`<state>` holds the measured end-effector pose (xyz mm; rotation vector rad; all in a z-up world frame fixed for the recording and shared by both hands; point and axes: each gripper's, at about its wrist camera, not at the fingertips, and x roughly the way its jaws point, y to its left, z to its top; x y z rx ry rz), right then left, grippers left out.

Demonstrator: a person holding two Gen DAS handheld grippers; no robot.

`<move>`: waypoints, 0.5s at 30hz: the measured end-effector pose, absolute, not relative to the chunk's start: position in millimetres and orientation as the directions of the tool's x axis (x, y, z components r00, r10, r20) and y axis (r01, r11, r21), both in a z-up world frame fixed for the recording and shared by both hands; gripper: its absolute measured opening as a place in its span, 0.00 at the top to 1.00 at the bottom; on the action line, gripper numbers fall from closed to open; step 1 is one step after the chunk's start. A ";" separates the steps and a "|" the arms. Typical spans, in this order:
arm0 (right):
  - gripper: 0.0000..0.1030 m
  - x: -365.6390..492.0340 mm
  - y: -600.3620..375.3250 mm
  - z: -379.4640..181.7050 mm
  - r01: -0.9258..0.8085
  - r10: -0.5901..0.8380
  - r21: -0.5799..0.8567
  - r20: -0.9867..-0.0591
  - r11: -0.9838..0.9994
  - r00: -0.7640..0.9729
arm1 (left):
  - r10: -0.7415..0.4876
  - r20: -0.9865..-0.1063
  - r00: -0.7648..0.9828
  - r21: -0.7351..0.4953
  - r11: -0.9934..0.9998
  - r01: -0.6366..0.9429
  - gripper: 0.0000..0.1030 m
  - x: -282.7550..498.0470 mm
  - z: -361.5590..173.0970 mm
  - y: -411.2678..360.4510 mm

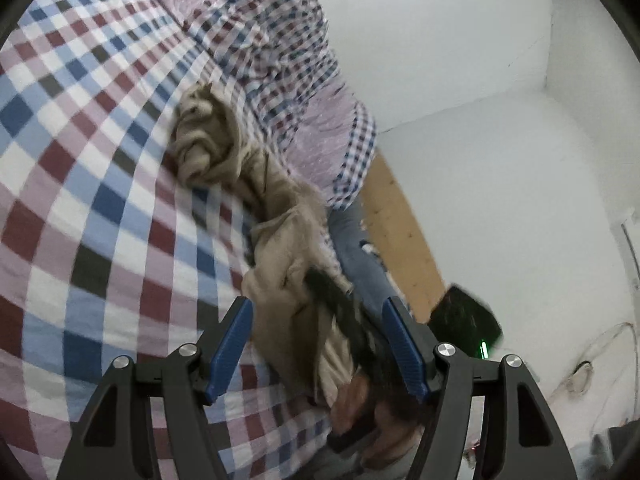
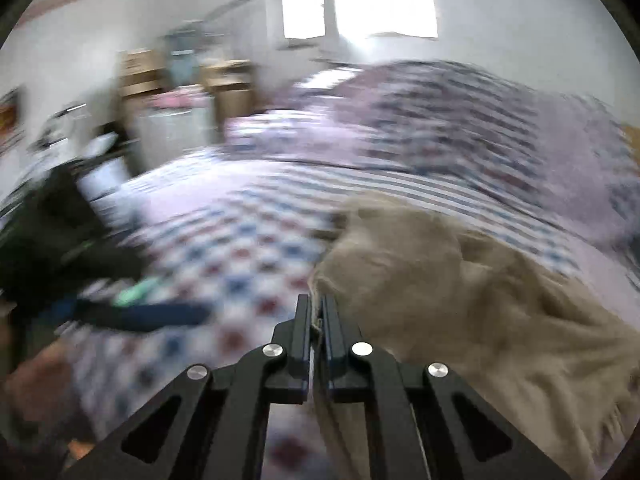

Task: Fold clothes
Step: 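Grasp the garment hem with the left gripper and pull it back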

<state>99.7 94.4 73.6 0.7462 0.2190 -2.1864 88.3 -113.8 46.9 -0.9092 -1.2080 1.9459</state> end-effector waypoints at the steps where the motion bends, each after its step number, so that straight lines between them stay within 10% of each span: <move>1: 0.96 103.8 87.2 69.9 0.772 -0.660 0.099 -0.593 -0.628 -0.461 | 0.814 -0.206 -0.543 -0.922 -0.348 -0.171 0.31 88.0 47.1 -116.5; 15: 0.93 111.8 64.8 31.1 0.822 -0.553 0.034 -0.755 -0.568 -0.351 | 0.704 -0.418 -0.574 -0.888 -0.450 0.095 0.32 79.0 12.2 -139.6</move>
